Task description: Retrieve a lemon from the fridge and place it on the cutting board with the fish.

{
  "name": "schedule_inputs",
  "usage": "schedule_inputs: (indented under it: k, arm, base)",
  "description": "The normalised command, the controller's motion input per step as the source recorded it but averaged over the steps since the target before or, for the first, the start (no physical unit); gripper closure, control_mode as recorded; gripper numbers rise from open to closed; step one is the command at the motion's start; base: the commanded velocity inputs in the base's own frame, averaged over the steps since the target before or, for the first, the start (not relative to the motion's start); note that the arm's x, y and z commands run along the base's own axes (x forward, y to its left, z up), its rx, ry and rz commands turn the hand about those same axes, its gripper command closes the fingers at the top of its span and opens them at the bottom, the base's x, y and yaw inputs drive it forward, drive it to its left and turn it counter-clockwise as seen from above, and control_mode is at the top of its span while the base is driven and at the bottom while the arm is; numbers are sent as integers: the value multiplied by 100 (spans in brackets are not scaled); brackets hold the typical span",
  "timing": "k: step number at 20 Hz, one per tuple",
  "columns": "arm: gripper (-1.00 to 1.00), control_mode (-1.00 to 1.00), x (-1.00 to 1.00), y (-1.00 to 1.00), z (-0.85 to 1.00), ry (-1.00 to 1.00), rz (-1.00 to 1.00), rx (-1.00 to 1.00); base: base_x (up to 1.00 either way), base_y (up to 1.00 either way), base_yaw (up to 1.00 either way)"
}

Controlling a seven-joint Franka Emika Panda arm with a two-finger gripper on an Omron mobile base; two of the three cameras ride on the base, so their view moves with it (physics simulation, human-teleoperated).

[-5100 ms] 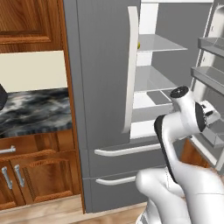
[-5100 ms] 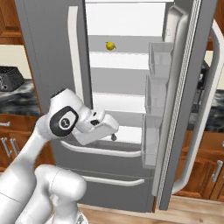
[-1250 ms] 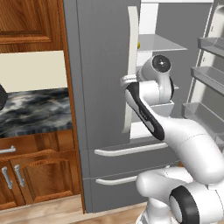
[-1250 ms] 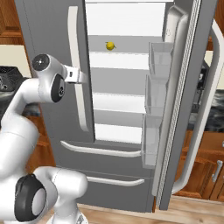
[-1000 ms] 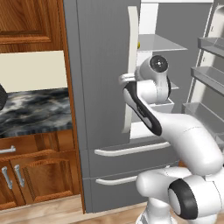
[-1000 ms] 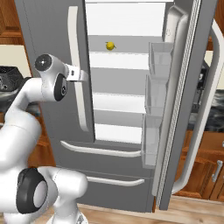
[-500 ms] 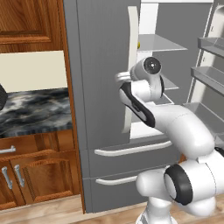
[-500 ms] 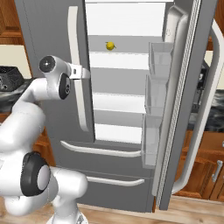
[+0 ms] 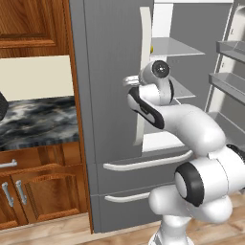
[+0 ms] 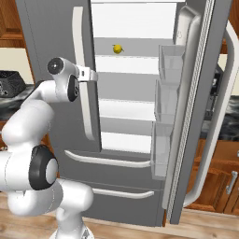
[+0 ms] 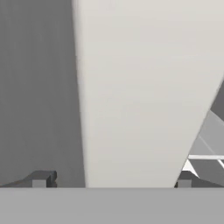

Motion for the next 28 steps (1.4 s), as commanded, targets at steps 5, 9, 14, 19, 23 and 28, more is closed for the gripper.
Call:
schedule_inputs:
  k: [5, 9, 14, 19, 23, 28]
  arm:
    - [-100, -100, 41, 0, 0, 0, 0, 0]
    - [-100, -100, 31, 0, 0, 0, 2, 0]
    - [100, -100, 5, 0, 13, 9, -3, -4]
    - [100, -100, -22, 2, 15, 5, -13, -7]
    - [100, -100, -85, 1, 7, 0, -27, 0]
    - [100, -100, -100, 48, 6, 0, -34, 0]
  base:
    - [0, 0, 0]
    - [0, 0, 0]
    - [0, 0, 0]
    - [0, 0, 0]
    - [0, 0, 0]
    - [0, 0, 0]
